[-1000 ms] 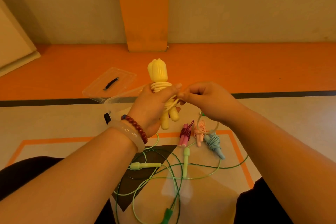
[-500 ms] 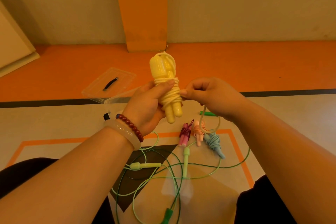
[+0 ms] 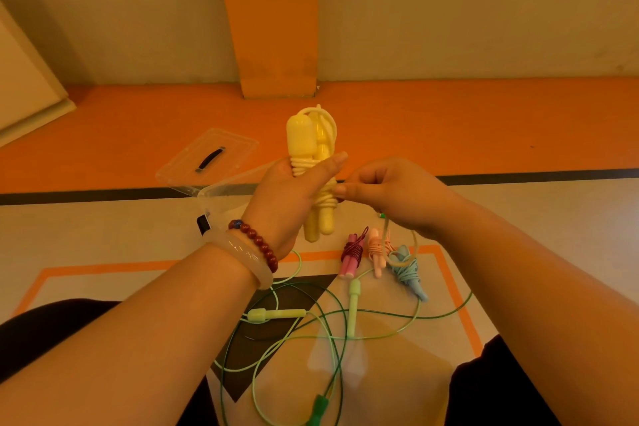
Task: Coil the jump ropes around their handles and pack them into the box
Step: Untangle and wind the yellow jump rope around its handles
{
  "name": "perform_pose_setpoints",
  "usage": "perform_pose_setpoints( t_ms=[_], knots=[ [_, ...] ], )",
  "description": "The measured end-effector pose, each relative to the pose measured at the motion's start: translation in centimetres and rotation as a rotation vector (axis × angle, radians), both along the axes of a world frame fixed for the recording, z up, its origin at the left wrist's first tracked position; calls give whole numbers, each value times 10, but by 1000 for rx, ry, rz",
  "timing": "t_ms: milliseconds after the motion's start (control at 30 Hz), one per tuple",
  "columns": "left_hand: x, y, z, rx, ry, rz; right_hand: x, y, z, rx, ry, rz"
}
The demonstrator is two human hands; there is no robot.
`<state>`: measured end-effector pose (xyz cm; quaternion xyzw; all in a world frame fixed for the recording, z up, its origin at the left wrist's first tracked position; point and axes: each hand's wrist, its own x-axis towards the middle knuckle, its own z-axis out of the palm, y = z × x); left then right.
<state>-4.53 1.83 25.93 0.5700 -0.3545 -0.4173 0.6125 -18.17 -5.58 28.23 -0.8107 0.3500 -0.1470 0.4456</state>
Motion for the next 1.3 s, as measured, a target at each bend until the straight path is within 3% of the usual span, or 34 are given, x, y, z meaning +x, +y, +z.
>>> perform_pose_setpoints(
  t_ms=[233,433,567,867,1000,1133,1300],
  knots=[
    [9,0,0,-33,13,50,8,9,-6,148,-167,-74],
    [5,2,1,3,-218,251,14,11,-7,137,-224,-178],
    [9,1,-2,-12,-177,283,13,9,-9,173,-249,-196],
    [-7,1,-3,19,-125,176,13,23,-9,43,-144,-47],
    [-5,1,-2,18,-186,152,5,13,2,37,-97,73],
    [-10,1,-1,26,-41,121,-6,-4,8,86,33,187],
    [-6,2,8,59,272,49,-10,-10,8,72,79,201]
  ],
)
